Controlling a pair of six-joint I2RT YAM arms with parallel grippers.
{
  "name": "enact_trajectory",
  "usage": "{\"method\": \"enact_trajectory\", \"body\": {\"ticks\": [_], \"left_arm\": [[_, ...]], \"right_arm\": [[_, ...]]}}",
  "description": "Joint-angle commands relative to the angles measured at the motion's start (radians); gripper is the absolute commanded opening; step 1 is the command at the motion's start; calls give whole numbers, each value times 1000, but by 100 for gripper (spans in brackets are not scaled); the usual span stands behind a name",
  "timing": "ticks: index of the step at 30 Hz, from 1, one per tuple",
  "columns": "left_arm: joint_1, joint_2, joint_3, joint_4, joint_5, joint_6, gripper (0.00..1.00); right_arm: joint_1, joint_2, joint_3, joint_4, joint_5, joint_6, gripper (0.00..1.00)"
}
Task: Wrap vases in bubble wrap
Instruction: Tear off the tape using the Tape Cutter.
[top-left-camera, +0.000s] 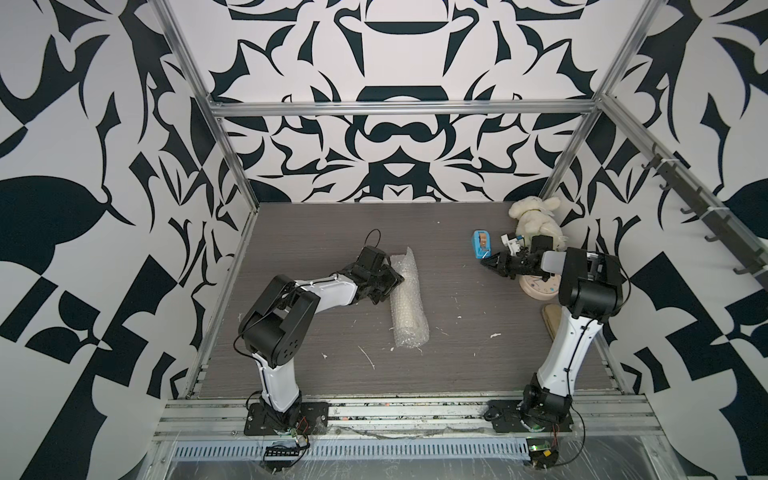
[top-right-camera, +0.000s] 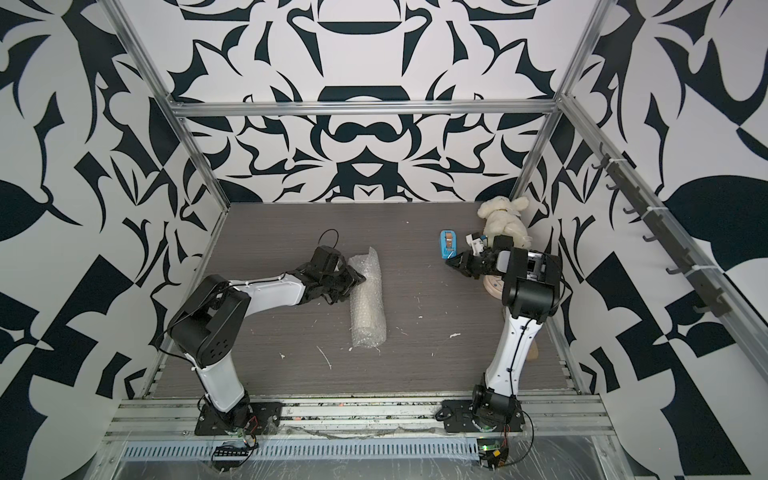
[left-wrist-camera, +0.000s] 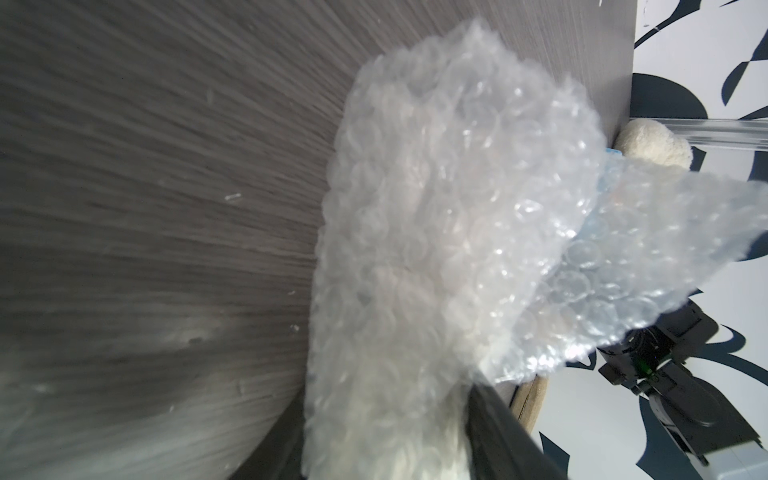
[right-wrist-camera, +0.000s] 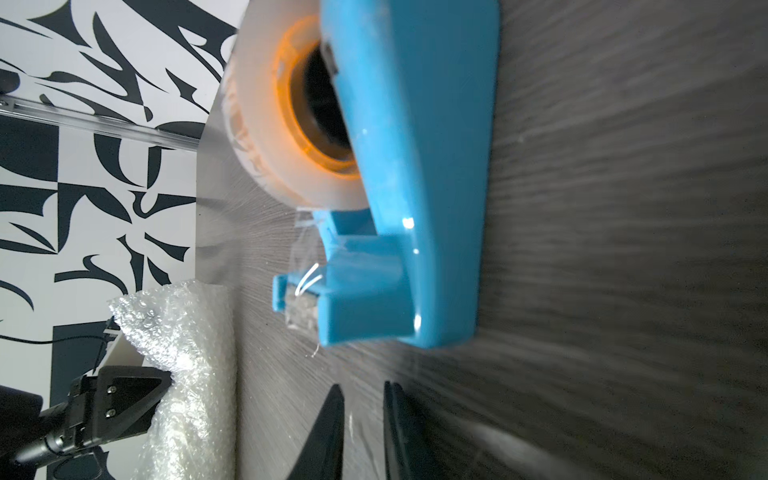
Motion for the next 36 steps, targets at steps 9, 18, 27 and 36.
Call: {"method": "enact_trajectory", "body": {"ticks": [9,18,27,36], "left_arm": [[-6,4,-29,-110,-4,23,52],[-6,-5,-39,-109,-11,23,52],[-6,-12,-53,-96,-9,24,52],[-6,-14,-62,-78,-3,21,52]], "right_arm": [[-13,-40,-15,29,-31,17,16],[-13,-44,-14,29,-14,41,7],[-13,-108,-4,-44,-50,73,0],[-13,-132,-10,-97,-74,77,0]]}}
